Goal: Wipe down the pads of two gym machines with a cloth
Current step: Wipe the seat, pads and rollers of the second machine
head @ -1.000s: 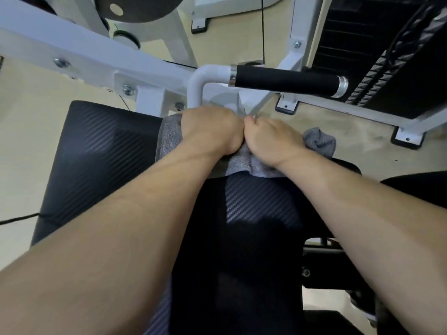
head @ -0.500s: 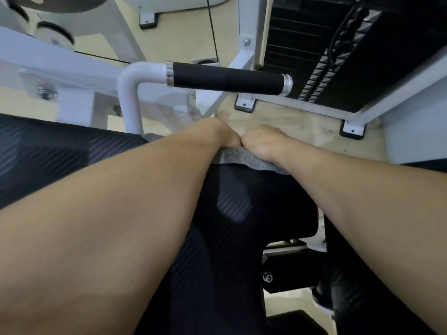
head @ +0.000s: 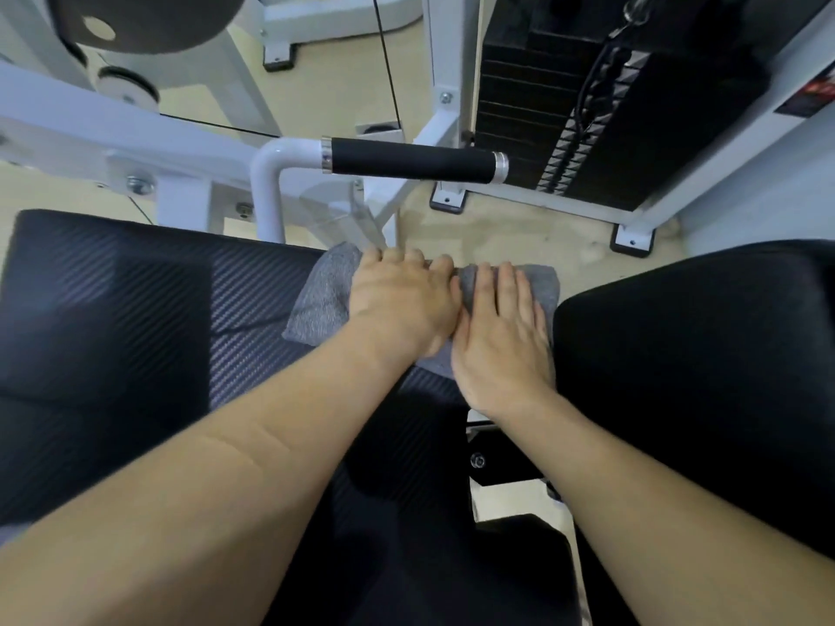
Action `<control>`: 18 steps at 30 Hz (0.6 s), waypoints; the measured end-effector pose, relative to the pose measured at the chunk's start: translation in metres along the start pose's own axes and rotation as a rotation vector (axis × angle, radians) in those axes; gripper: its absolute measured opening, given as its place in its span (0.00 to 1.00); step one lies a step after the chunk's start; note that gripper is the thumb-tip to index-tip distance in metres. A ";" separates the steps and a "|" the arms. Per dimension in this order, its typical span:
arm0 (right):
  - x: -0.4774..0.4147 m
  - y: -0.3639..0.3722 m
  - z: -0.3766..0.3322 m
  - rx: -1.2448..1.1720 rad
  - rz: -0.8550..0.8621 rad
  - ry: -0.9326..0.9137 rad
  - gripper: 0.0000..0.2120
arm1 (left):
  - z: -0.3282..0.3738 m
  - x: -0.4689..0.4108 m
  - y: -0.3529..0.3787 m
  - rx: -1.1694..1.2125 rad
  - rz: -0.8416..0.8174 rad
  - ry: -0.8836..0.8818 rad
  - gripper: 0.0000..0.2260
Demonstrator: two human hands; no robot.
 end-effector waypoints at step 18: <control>-0.076 -0.001 0.018 -0.119 -0.406 0.245 0.09 | -0.024 -0.063 0.031 0.501 -0.520 -0.417 0.14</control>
Point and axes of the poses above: each hand's wrist, its own x-axis away from the middle knuckle, its own y-axis out of the palm, z = x × y, the point moved 10 cm from there along -x, towards the middle knuckle, and after that the axes turned 13 degrees about x, right-handed, at the moved point
